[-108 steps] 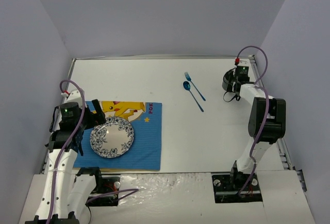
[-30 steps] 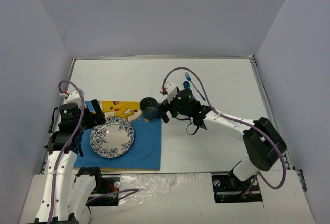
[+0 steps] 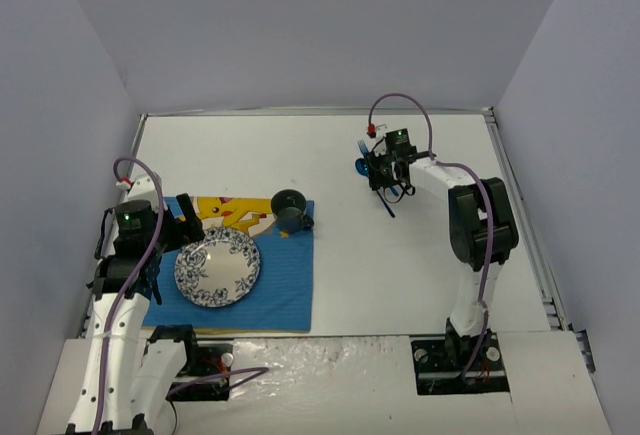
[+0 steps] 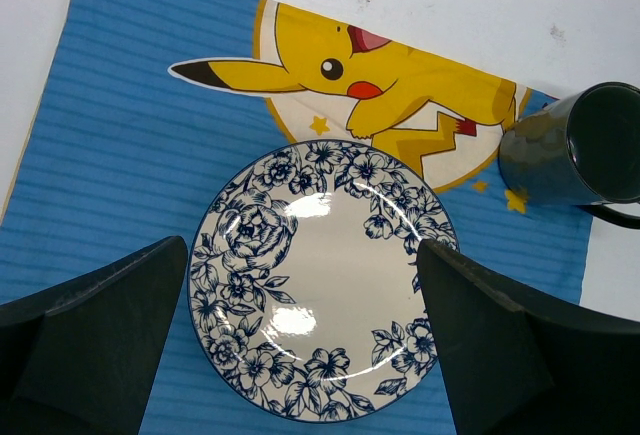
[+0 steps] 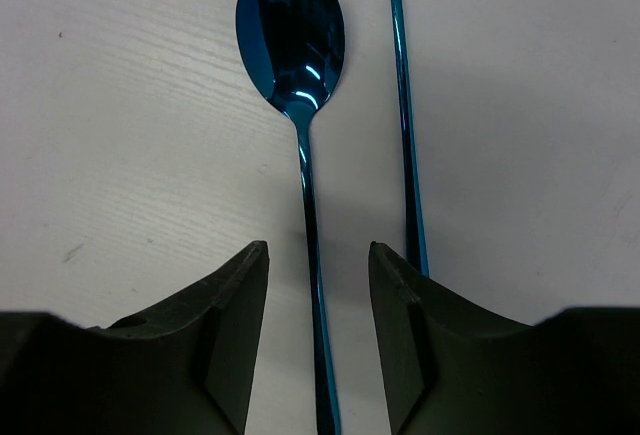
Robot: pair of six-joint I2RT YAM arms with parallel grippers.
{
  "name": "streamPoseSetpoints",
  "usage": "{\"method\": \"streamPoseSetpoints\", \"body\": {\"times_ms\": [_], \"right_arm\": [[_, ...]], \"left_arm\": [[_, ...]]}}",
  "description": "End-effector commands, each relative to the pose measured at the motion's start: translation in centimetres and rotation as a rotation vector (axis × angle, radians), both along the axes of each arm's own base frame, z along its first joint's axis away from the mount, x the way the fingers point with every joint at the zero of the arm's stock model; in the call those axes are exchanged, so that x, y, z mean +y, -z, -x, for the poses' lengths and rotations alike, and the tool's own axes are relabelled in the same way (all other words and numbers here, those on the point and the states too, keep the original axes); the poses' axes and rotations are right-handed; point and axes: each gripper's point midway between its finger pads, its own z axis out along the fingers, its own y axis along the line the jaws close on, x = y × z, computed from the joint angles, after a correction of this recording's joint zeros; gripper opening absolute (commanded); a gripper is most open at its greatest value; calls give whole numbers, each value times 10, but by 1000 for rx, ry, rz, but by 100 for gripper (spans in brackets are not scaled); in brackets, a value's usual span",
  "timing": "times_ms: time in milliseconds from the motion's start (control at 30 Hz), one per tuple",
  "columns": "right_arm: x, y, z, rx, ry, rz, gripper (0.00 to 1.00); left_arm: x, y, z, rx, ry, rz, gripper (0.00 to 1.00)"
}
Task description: Set the dinner table for one person
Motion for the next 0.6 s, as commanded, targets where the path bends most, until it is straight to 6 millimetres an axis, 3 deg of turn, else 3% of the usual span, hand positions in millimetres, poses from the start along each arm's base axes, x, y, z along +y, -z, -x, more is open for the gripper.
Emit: {"method": "streamPoseSetpoints", "body": {"times_ms": [0, 300, 567], "right_arm": [[0, -12, -23, -56, -11, 13, 41], [3, 1, -32, -44, -27, 28, 36], [5, 15, -29, 9, -39, 29, 28]], "left_arm": [[1, -18, -12, -71, 5, -18, 97], [1, -17, -12, -65, 7, -16, 97], [0, -17, -13, -65, 11, -15, 97]]}}
